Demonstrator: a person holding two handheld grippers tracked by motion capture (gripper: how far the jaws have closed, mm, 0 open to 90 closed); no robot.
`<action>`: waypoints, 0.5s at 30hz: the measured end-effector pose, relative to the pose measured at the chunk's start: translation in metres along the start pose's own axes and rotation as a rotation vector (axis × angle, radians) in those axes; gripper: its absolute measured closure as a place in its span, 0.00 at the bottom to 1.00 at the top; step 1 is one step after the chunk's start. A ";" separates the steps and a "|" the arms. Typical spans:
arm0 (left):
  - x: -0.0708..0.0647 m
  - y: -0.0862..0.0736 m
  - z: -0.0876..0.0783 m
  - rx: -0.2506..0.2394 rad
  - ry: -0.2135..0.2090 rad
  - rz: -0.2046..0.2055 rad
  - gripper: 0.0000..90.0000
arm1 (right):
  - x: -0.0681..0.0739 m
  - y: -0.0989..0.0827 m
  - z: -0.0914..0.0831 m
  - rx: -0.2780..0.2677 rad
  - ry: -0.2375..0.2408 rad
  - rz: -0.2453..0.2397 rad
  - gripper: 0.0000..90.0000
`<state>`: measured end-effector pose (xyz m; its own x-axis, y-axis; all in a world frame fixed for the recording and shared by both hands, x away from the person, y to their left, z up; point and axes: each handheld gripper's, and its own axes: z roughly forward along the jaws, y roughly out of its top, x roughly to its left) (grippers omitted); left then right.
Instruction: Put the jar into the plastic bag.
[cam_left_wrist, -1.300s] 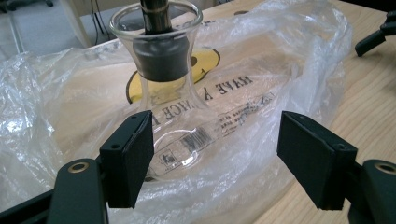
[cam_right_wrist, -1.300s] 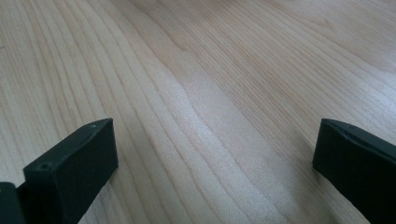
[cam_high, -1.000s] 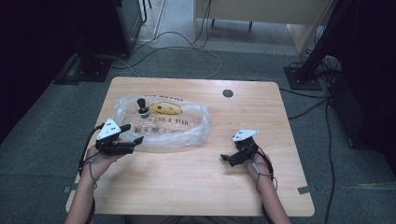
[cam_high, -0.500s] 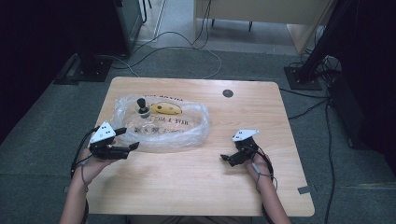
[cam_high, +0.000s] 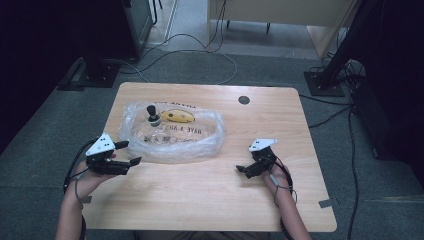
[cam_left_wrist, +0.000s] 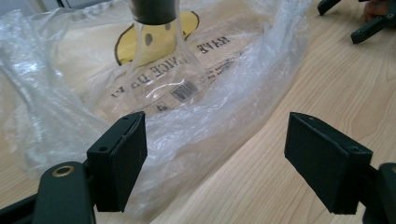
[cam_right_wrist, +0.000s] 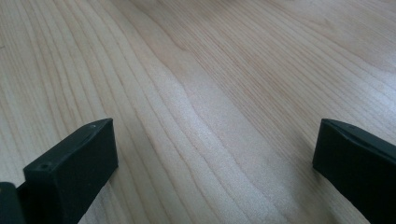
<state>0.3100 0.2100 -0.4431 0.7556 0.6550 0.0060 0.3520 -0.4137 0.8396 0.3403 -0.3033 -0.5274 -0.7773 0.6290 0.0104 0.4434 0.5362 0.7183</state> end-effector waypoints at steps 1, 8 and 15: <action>0.001 -0.001 -0.001 -0.002 0.004 -0.003 0.24 | 0.000 0.000 0.000 0.000 0.000 0.000 0.00; 0.010 -0.011 -0.007 0.005 0.018 -0.018 0.24 | 0.000 0.000 0.000 0.000 0.000 0.000 0.00; 0.020 -0.025 -0.006 0.022 0.019 -0.031 0.24 | 0.000 0.000 0.000 0.000 0.000 0.000 0.00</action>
<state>0.3132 0.2375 -0.4610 0.7336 0.6795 -0.0093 0.3872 -0.4067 0.8274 0.3403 -0.3033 -0.5274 -0.7772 0.6291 0.0107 0.4436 0.5358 0.7184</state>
